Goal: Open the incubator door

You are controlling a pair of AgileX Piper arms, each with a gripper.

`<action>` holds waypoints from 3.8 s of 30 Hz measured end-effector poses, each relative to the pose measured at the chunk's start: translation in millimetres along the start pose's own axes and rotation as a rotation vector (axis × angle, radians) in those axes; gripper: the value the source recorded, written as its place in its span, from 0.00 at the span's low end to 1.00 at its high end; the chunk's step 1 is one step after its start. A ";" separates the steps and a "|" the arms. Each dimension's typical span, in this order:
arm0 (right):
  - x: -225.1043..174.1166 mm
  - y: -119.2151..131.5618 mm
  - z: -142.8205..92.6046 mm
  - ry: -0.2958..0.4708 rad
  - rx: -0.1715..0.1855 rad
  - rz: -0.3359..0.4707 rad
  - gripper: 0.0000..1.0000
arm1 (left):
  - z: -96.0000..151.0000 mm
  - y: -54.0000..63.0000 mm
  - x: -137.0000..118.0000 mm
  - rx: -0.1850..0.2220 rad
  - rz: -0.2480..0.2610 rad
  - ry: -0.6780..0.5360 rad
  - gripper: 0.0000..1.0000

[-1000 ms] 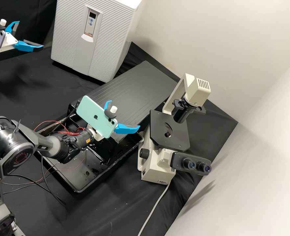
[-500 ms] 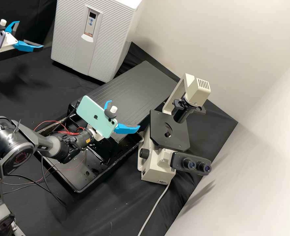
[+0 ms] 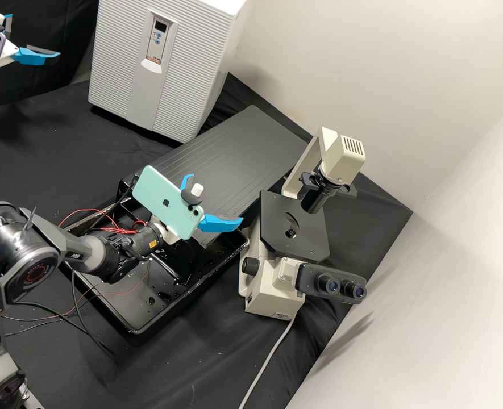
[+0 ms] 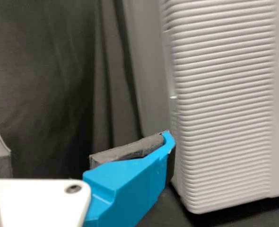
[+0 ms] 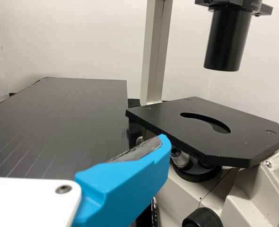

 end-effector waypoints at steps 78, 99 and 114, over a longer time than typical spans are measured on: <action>0.0 -0.1 0.1 -0.001 0.000 -0.001 1.00 | 18.4 -6.4 184.1 -0.130 0.080 -0.761 1.00; 0.0 -0.1 0.1 -0.001 0.000 -0.001 1.00 | 43.8 1.1 144.6 -0.290 0.031 -0.698 1.00; 0.0 -0.1 0.1 -0.001 0.000 -0.001 1.00 | 53.2 5.6 120.4 -0.314 0.011 -0.690 1.00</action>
